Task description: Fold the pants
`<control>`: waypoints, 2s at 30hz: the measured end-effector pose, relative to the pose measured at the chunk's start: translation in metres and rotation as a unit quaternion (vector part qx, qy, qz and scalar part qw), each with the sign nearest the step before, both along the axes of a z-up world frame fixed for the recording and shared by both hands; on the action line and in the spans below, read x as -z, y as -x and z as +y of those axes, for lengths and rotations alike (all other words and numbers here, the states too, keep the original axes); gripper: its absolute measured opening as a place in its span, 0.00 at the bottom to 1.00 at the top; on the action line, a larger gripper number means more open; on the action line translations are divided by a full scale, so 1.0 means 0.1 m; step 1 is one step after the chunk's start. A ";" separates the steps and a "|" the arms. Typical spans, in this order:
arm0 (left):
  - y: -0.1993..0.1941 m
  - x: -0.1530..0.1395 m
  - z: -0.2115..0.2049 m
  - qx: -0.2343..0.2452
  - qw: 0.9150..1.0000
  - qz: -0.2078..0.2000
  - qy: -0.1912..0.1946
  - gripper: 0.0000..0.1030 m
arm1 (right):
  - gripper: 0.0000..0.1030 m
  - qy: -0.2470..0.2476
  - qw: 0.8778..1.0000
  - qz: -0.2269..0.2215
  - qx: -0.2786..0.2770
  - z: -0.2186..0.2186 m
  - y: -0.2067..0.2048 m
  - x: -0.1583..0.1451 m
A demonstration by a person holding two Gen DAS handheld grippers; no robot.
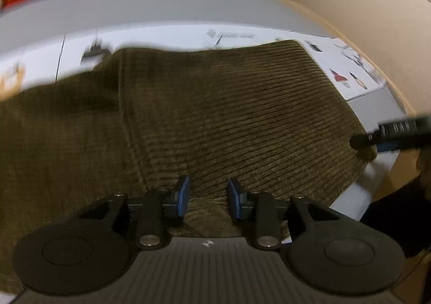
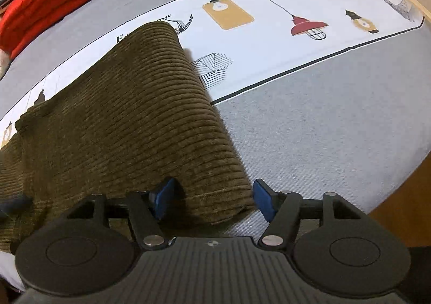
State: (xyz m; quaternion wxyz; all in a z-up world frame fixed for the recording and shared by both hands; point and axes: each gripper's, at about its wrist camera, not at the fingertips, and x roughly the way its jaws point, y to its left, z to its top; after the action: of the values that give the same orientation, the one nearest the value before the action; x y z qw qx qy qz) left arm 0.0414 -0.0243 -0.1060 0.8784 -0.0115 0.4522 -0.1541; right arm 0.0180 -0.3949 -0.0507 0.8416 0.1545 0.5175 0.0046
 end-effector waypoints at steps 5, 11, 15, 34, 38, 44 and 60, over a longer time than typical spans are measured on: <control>0.17 -0.10 -0.04 0.001 1.000 -0.018 -0.001 0.51 | 0.49 0.003 1.000 -0.012 0.007 -0.02 0.02 -0.04; 0.31 -0.36 0.03 -0.027 0.998 -0.056 0.029 0.67 | 0.26 0.024 0.996 -0.076 -0.029 0.06 0.21 -0.26; 0.31 -0.57 0.13 -0.055 0.991 -0.075 0.097 0.75 | 0.24 0.110 0.949 -0.250 -0.160 0.55 0.66 -0.76; 0.00 -0.73 0.00 -0.061 0.987 -0.017 0.145 0.30 | 0.23 0.215 0.773 -0.402 -0.441 1.78 1.51 -0.63; -0.06 -0.71 0.05 -0.072 0.989 0.000 0.129 0.23 | 0.26 0.192 0.794 -0.377 -0.437 1.80 1.42 -0.67; -0.04 -0.74 0.24 -0.090 0.989 -0.003 0.114 0.20 | 0.55 0.010 0.865 -0.296 -0.405 1.64 1.06 -0.92; 0.53 -1.21 2.48 -0.221 0.974 -0.044 0.000 0.13 | 0.64 -0.131 0.956 -0.147 -0.218 1.73 0.06 -0.74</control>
State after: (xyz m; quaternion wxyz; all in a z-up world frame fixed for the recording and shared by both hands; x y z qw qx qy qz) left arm -0.0116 0.2242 0.0152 0.9099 -0.1044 0.3992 0.0430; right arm 0.0125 -0.2221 0.0235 0.8593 0.1441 0.4044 0.2781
